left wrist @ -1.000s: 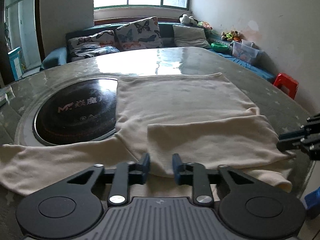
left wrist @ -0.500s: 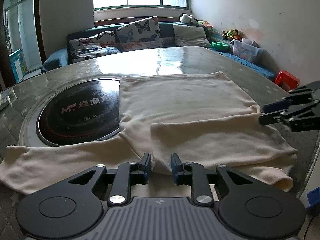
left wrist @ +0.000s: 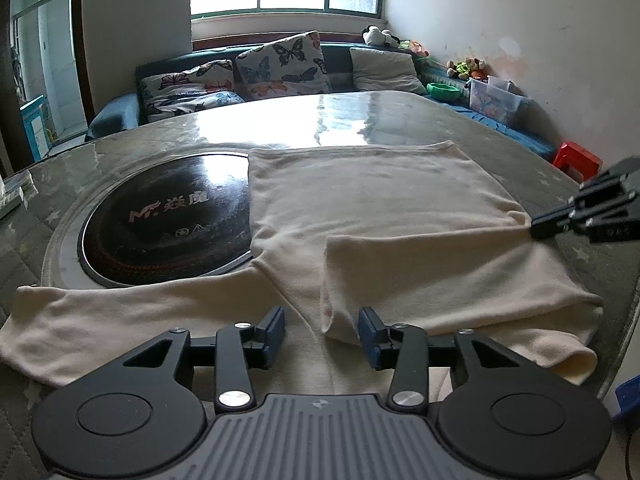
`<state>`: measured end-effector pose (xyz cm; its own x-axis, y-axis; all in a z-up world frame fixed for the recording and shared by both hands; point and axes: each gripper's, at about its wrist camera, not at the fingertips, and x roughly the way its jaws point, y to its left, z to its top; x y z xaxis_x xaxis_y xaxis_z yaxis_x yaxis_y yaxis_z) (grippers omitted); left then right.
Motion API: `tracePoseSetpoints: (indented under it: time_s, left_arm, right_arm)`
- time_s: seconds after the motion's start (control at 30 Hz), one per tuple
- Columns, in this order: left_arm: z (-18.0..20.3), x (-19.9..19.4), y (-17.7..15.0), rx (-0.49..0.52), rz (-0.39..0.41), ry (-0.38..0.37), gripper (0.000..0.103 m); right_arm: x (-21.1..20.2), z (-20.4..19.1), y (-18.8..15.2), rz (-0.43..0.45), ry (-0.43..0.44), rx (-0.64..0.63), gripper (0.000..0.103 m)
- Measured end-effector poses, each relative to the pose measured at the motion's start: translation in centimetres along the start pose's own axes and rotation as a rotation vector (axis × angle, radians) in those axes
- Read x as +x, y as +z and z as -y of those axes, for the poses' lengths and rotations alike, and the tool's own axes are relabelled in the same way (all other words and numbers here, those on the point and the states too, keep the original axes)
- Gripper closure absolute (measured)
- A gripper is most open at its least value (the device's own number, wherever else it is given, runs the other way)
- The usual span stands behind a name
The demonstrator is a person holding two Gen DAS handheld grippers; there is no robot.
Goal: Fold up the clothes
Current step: 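Release the folded sleeve and withdraw the right gripper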
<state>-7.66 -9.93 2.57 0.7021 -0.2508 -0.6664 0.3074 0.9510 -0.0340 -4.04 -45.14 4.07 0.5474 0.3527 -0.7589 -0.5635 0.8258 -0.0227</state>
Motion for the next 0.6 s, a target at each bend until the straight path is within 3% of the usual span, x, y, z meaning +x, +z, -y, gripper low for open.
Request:
tracePoseSetpoints:
  time_s: [0.2, 0.3, 0.43, 0.6]
  left_arm:
    - [0.8, -1.1, 0.4, 0.033, 0.051, 0.018, 0.059]
    - [0.8, -1.1, 0.2, 0.033, 0.053, 0.023, 0.059]
    - [0.6, -0.6, -0.4, 0.033, 0.029, 0.041, 0.059]
    - [-0.4, -1.4, -0.7, -0.007, 0.039, 0.064, 0.058]
  right_arm:
    - [-1.0, -1.1, -0.1, 0.057, -0.036, -0.014, 0.09]
    - [-2.2, -2.4, -0.3, 0.077, 0.0, -0.042, 0.088]
    - [-2.5, -4.5, -1.4, 0.064, 0.056, -0.057, 0.088]
    - [-1.5, -6.1, -2.5, 0.026, 0.051, -0.087, 0.087]
